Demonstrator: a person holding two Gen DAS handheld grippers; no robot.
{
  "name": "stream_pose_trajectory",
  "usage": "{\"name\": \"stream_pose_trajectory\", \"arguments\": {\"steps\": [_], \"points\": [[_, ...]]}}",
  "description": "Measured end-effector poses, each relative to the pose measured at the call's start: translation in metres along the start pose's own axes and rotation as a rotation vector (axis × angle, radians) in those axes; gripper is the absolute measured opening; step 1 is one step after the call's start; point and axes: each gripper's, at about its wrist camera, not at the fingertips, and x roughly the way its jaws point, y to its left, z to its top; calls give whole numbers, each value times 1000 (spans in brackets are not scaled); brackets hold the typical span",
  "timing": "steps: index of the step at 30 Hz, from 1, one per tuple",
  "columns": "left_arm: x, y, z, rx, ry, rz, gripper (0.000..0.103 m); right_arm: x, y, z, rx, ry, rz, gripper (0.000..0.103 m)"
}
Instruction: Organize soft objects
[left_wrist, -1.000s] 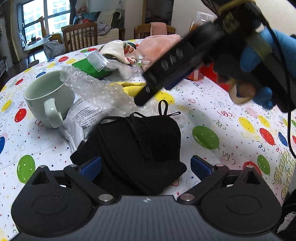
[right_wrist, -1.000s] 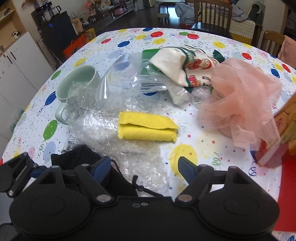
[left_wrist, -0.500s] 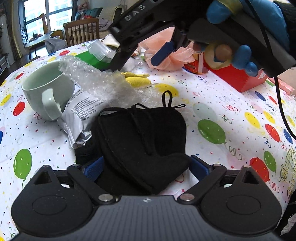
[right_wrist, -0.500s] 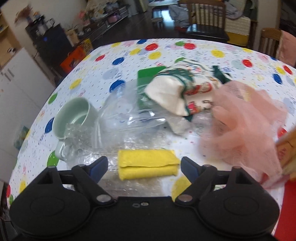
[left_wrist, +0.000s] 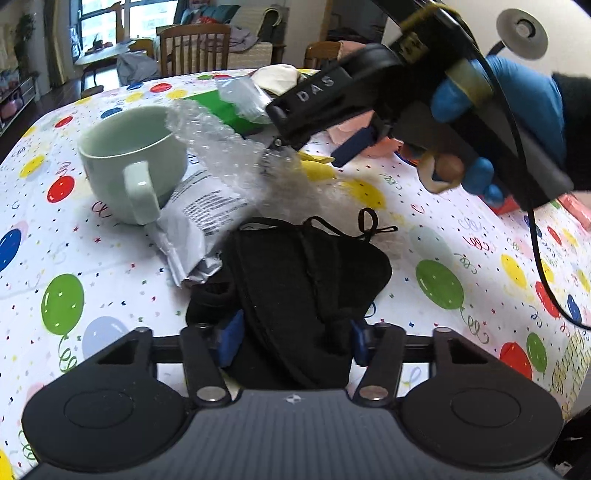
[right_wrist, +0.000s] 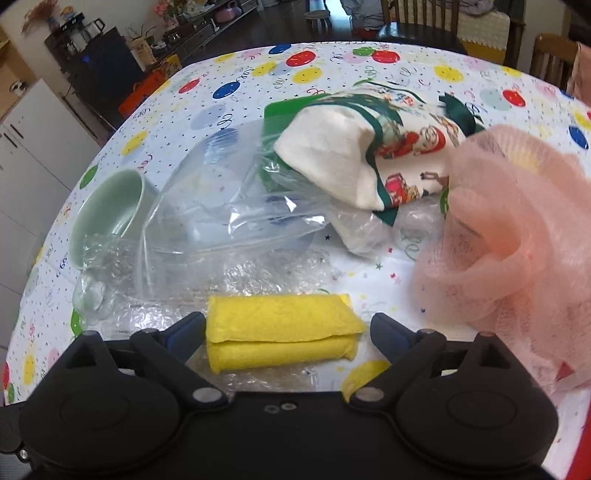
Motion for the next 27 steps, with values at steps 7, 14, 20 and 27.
{"name": "stream_pose_trajectory", "arguments": {"steps": [7,14,20,27], "points": [[-5,4,0,-35,-7,12,33,-4,1,-7,16,-26,18,85],[-10,3,3,-40,-28,28,23,-12,-1,-14,53,-60,24,79],[-17,4,7,-63,-42,24,19,-35,-5,-23,81,-100,52,79],[-31,4,11,-94,-66,4,19,-76,-9,-36,93,-138,94,79]]}}
